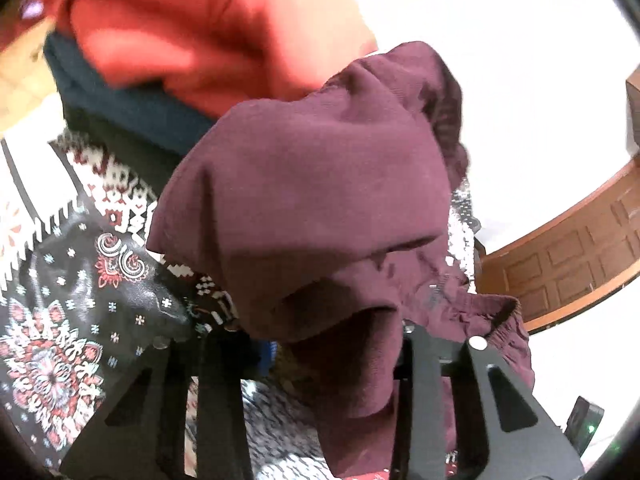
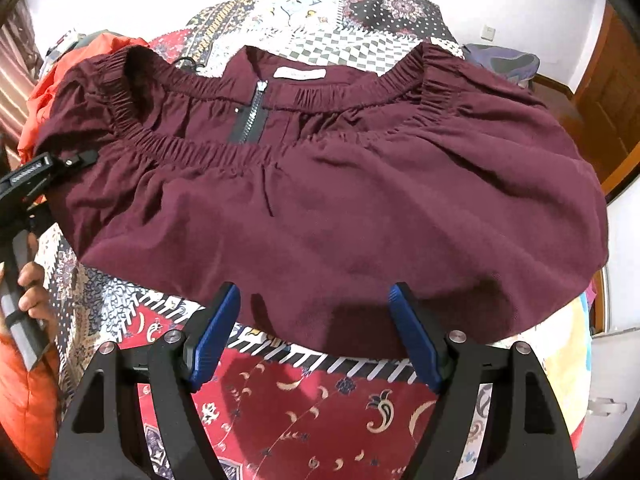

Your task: Fold large clothes

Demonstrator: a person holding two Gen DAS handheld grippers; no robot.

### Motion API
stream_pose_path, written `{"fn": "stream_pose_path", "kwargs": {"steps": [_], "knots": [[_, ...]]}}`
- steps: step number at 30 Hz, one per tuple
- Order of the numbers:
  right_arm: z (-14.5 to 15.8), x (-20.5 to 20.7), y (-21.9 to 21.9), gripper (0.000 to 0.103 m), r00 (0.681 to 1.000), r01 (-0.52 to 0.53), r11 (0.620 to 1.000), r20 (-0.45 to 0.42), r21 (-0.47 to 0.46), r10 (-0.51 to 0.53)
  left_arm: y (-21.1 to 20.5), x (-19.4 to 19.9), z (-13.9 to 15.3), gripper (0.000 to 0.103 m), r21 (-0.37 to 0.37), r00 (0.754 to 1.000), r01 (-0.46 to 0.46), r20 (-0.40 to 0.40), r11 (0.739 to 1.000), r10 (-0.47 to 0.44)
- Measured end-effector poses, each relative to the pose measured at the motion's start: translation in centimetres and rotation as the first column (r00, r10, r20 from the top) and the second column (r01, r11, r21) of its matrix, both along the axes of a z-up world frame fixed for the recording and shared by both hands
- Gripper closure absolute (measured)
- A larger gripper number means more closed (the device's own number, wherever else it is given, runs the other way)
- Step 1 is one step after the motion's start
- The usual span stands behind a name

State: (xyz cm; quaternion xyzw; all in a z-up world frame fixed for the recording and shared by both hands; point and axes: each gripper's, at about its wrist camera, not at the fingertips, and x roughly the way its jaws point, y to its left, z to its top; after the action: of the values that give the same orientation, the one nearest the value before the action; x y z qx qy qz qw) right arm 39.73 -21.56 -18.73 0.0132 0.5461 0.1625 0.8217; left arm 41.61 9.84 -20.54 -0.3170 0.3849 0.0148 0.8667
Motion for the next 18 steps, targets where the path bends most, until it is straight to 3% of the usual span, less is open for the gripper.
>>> {"fn": "stream_pose_path", "kwargs": {"steps": [5, 11, 12, 18], "knots": [[1.9, -0.2, 0.1, 0.029, 0.999, -0.010, 1.000, 0.037, -0.007, 0.011, -1.9, -3.6, 4.8, 0.075, 0.023, 0.992, 0.051, 0.117, 0.998, -0.053], [5.6, 0.0, 1.8, 0.029, 0.993, -0.024, 0.999, 0.119, 0.048, 0.018, -2.7, -8.2, 11.7, 0.077, 0.022, 0.955, 0.108, 0.275, 0.994, -0.110], [5.9, 0.1, 2.2, 0.029, 0.992, -0.025, 0.998, 0.125, 0.065, 0.017, -2.8, -7.3, 13.0, 0.077, 0.030, 0.950, 0.107, 0.292, 0.994, -0.111], [5.2, 0.6, 8.1, 0.029, 0.991, -0.122, 0.974, 0.073, 0.192, 0.110, -2.7, -9.8, 17.9, 0.077, 0.115, 0.925, 0.046, 0.371, 0.992, -0.086]]}}
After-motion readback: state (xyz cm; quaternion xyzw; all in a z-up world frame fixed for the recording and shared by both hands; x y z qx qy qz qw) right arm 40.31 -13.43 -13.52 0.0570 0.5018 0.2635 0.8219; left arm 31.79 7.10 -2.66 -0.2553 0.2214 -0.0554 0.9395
